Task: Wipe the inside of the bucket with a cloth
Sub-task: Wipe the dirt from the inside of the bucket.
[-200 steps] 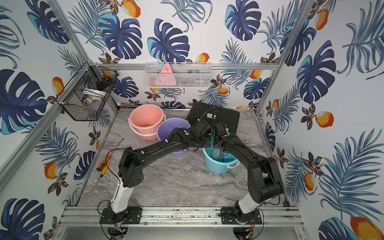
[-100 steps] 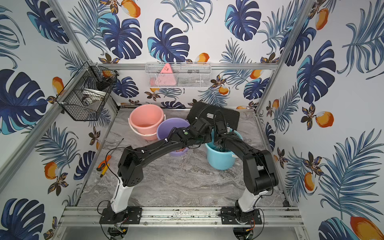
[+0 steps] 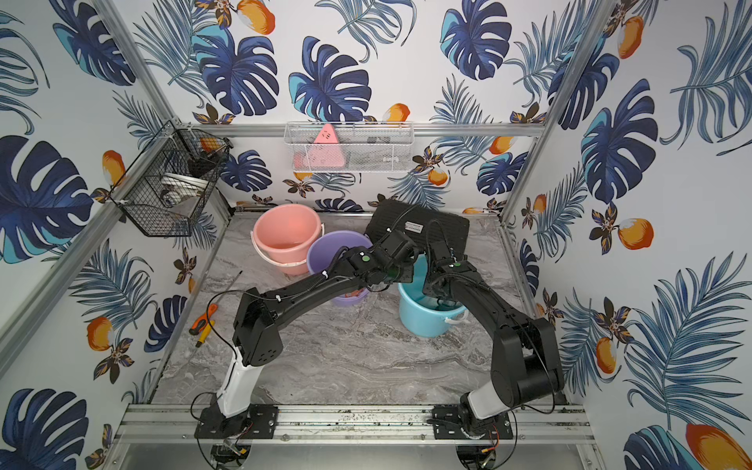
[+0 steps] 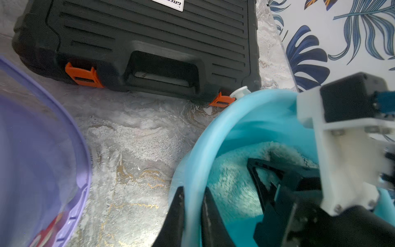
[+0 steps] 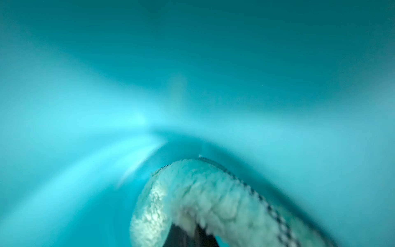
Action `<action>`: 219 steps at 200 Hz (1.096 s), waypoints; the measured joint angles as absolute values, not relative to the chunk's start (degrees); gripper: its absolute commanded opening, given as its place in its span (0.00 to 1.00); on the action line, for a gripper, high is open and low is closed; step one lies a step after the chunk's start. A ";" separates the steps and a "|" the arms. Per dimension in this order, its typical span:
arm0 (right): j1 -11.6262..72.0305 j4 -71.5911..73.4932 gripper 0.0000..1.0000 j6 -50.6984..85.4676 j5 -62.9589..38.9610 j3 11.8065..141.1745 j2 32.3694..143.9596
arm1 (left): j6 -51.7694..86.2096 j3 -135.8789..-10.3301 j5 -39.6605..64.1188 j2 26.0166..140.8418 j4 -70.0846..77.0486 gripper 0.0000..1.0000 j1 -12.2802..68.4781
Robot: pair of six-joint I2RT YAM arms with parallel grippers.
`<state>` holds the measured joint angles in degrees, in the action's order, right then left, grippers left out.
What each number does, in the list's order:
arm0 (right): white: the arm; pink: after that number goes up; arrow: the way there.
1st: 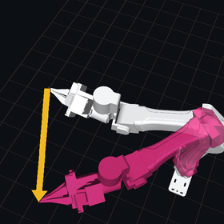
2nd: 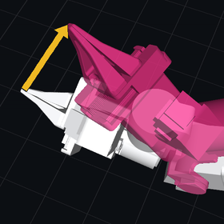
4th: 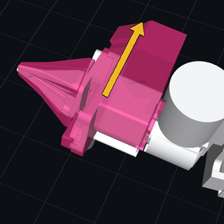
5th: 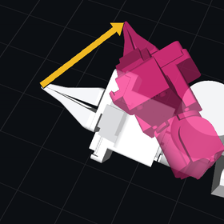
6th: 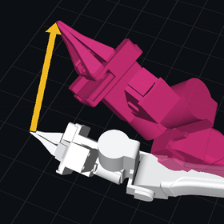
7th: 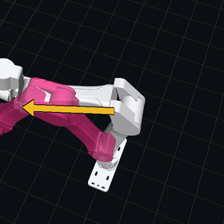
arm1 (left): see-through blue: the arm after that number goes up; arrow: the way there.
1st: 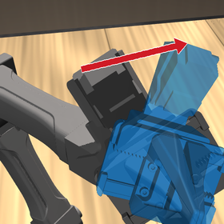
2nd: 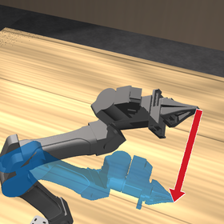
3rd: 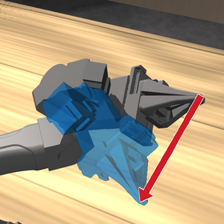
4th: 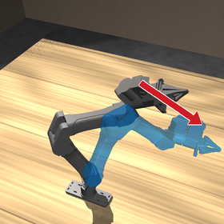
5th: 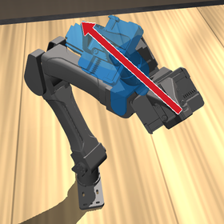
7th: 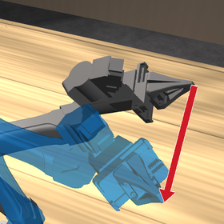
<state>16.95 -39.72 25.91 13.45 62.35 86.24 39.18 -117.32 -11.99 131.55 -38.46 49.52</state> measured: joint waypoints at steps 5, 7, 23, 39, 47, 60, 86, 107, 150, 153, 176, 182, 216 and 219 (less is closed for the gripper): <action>17.21 -40.53 0.00 25.91 12.73 62.19 85.62 | 38.89 -117.32 -12.23 131.55 -38.68 0.00 49.52; 17.32 -40.93 0.00 25.91 12.45 62.11 85.36 | 38.83 -117.32 -12.32 131.57 -38.74 0.00 49.52; 18.35 -43.35 0.00 25.89 10.85 61.01 82.72 | 38.22 -117.45 -13.32 131.76 -39.11 0.00 49.47; 18.65 -43.70 0.00 25.19 9.58 60.66 80.23 | 37.41 -118.15 -13.26 132.31 -39.09 0.00 49.50; 18.90 -43.64 0.00 24.82 9.54 60.55 79.31 | 37.36 -118.61 -13.17 132.68 -39.18 0.00 49.52; 19.42 -43.09 0.00 24.36 9.56 59.77 77.69 | 36.34 -119.15 -12.95 133.21 -39.05 0.00 49.52; 19.64 -43.40 0.00 23.73 9.74 59.86 79.46 | 36.18 -118.17 -12.88 132.86 -38.52 0.00 49.52; 19.64 -44.84 0.00 23.40 10.63 60.31 84.18 | 36.34 -117.71 -13.08 132.57 -38.59 0.00 49.47; 19.05 -46.41 0.00 24.10 14.96 61.58 89.69 | 36.16 -116.90 -13.10 131.44 -38.59 0.00 49.50; 19.00 -46.50 0.00 24.27 15.35 61.80 90.15 | 36.16 -116.77 -13.10 131.37 -38.59 0.00 49.47; 18.74 -47.07 0.00 24.75 17.06 63.26 94.83 | 36.18 -115.11 -13.54 130.80 -37.47 0.00 49.43; 18.55 -47.07 0.00 24.82 17.06 63.46 96.01 | 36.32 -114.63 -13.50 130.67 -36.73 0.00 49.41; 17.45 -45.80 0.00 25.08 14.52 63.68 101.41 | 36.75 -112.25 -13.52 130.39 -33.01 0.00 49.41; 17.45 -45.74 0.00 25.15 14.24 63.68 101.67 | 36.75 -112.05 -13.50 130.34 -32.80 0.00 49.41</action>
